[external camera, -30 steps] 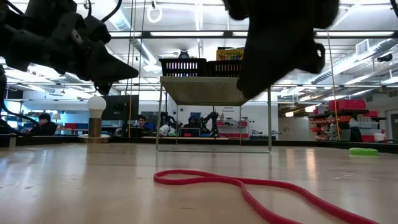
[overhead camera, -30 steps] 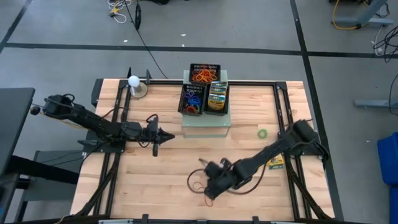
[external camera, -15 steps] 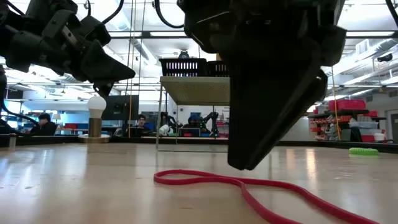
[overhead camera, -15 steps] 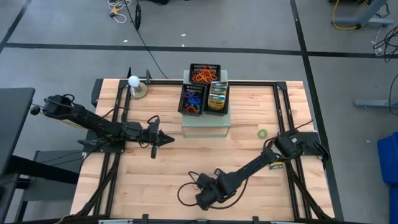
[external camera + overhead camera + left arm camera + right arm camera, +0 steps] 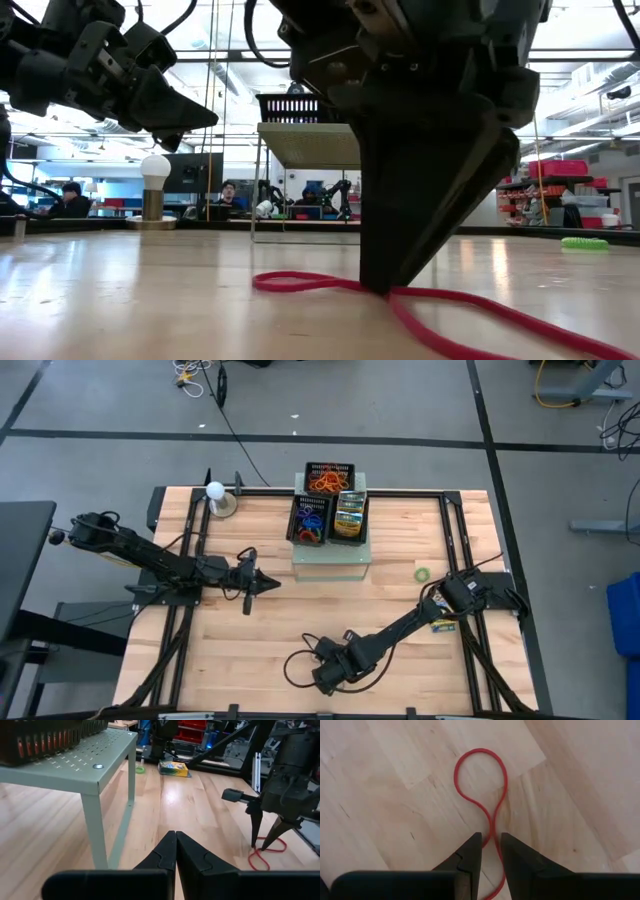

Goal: Pick & Place Office Desk Supplies
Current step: Put the red rubber band into the top black bin

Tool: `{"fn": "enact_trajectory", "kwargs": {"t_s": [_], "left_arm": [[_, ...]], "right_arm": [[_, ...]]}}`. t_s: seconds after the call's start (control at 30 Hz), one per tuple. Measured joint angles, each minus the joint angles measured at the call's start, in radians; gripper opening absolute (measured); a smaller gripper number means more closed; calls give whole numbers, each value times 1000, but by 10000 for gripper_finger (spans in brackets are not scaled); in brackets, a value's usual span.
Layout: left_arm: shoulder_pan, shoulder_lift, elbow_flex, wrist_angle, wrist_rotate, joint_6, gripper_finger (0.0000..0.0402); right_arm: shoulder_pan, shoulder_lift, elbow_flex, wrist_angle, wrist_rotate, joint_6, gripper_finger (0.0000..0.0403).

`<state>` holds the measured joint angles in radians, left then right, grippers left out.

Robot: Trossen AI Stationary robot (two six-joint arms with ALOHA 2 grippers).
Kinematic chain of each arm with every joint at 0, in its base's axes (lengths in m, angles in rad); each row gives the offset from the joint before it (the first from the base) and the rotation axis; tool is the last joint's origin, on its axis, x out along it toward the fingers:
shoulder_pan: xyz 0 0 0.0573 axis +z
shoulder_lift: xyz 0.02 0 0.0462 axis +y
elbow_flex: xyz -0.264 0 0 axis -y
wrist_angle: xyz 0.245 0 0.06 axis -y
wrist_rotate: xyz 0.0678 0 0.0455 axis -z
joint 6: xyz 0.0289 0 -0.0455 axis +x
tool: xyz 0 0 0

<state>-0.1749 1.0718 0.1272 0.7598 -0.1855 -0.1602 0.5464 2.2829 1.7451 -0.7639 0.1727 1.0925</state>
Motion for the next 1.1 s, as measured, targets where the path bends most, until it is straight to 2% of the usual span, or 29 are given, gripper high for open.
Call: {"fn": "enact_trajectory", "kwargs": {"t_s": [0.23, 0.43, 0.57, 0.7, 0.93, 1.1], "left_arm": [[0, 0, 0, 0, 0, 12, 11], [0, 0, 0, 0, -23, 45, 11], [0, 0, 0, 0, -60, -26, 11], [0, 0, 0, -1, -61, -91, 11], [0, 0, 1, -8, -62, -91, 11], [0, 0, 1, -9, -77, -90, 11]], "right_arm": [[-22, 0, 0, -5, -29, -2, 77], [-39, 0, 0, -32, -40, -32, 36], [-48, 0, 0, -19, -48, -76, 7], [-54, -13, -3, -18, -58, -108, 5], [-56, -94, -4, -47, -19, -173, 2], [-56, -193, -4, -109, 70, -190, 2]]}}
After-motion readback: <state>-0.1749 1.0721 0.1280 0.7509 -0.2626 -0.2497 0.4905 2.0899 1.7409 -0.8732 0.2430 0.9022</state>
